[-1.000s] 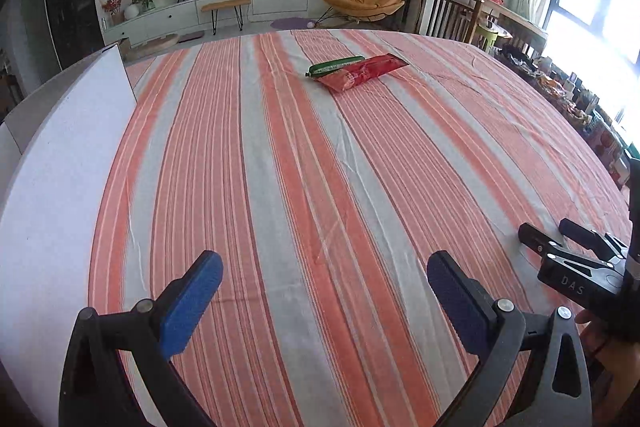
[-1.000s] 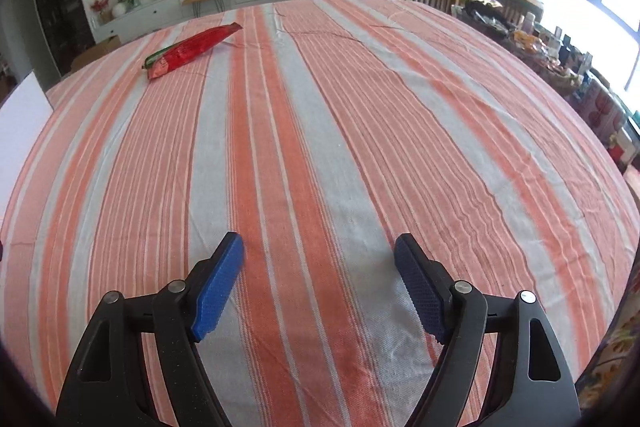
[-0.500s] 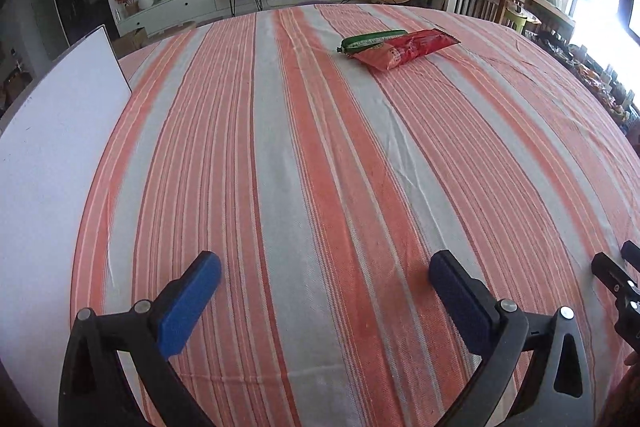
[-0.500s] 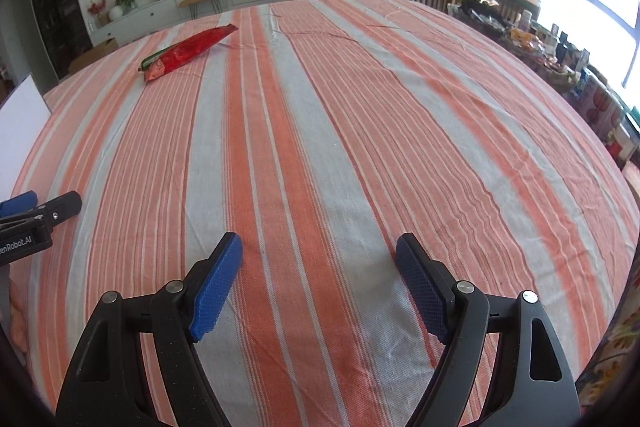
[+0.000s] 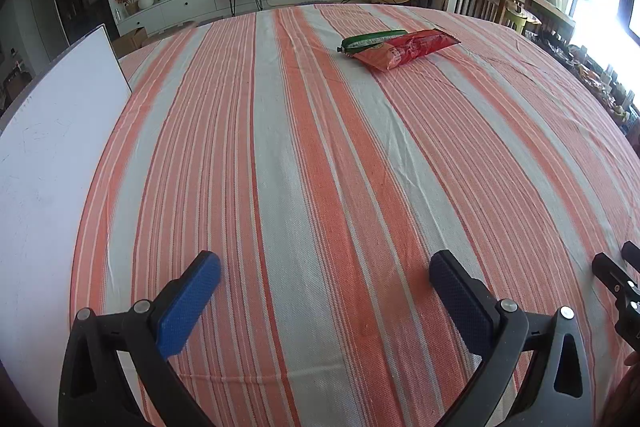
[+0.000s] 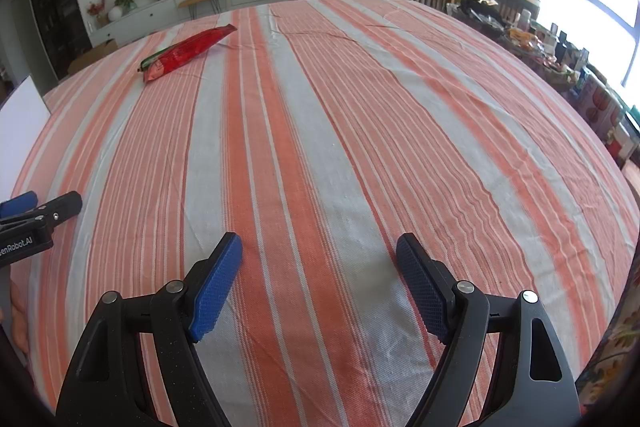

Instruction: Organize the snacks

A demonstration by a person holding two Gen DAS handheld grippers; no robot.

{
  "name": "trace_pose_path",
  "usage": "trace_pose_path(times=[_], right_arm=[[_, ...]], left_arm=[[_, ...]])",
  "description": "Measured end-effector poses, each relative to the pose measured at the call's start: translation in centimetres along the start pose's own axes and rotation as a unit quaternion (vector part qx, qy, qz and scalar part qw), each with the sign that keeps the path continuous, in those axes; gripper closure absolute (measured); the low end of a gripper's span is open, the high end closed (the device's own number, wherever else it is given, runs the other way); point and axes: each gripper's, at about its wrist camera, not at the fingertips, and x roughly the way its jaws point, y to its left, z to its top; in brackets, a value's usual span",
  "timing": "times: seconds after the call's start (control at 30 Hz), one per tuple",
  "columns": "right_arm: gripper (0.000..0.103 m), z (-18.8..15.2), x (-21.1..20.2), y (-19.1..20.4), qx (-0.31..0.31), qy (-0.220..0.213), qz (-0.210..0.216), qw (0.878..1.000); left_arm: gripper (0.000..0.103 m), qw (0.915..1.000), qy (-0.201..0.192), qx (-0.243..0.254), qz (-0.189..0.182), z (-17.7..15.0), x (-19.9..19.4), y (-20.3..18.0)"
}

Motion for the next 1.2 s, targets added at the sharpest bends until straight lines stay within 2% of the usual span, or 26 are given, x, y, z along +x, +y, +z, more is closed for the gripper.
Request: trace_pose_path(times=[0.73, 0.9, 1.03, 1.2], right_arm=[[0.021, 0.0, 0.1, 0.0, 0.0, 0.0, 0.0, 1.0], [0.021, 0.0, 0.1, 0.0, 0.0, 0.0, 0.0, 1.0], [0.021, 0.0, 0.2, 0.0, 0.0, 0.0, 0.0, 1.0], [0.018, -0.2, 0.1, -0.2, -0.001, 0.003, 0.004, 1.0]], left_arm=[[0.0, 1.0, 0.0, 0.0, 0.0, -0.1, 0.1, 0.0], [0.0, 0.9995, 0.017, 0.023, -0.015, 0.4, 0.2, 0.8], [0.0, 1.0, 0.0, 0.005, -0.007, 0.2, 0.1, 2.5], [0.0, 1.0, -0.001, 0.003, -0.001, 0.2, 0.2, 2.6]])
